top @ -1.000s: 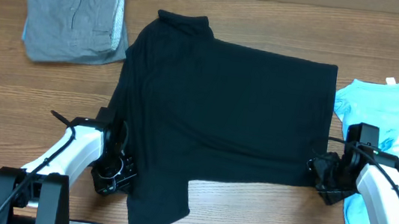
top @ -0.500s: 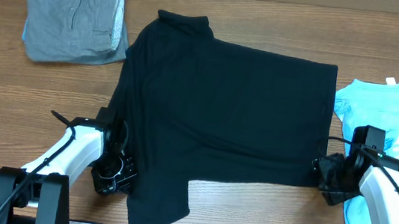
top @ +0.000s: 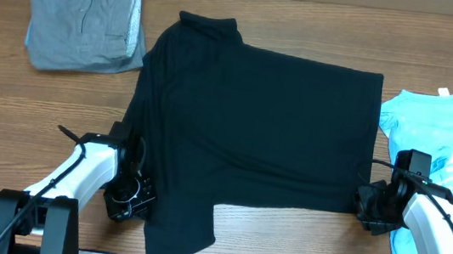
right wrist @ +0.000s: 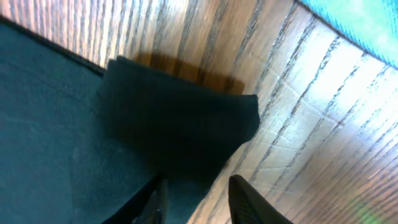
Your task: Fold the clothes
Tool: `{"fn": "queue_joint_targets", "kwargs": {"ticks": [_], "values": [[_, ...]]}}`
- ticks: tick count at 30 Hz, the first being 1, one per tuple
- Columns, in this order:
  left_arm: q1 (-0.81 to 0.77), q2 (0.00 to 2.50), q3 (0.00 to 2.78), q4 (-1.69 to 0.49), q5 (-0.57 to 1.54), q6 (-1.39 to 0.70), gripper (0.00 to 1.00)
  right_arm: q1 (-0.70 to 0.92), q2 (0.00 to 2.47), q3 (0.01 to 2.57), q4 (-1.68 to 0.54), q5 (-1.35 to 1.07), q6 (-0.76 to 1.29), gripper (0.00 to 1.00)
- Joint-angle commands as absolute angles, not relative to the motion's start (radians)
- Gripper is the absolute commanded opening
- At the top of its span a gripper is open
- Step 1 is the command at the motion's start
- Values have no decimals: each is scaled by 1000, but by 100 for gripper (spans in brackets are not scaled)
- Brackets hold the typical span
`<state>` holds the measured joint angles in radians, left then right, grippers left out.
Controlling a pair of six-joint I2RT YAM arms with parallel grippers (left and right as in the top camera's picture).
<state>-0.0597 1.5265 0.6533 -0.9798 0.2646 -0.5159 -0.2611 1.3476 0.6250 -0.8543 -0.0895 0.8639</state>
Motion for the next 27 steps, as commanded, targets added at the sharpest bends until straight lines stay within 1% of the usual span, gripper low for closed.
{"fn": "queue_joint_targets", "kwargs": {"ticks": [1,17,19,23,25,27], "values": [[-68,1533,657,-986,259,-493,4,-265,1347,619,-845,-80,870,34],[-68,1533,657,-980,263,-474,4,-265,1351,584,-838,-76,869,37],[-68,1533,657,-978,263,-474,4,-265,1353,583,-831,-74,869,48],[-68,1533,657,-977,263,-467,4,-265,1353,583,-802,-72,869,49],[-68,1533,657,-976,262,-459,4,-265,1354,583,-789,-72,869,52],[-68,1533,657,-975,262,-456,4,-265,1354,583,-786,-67,869,52]]}}
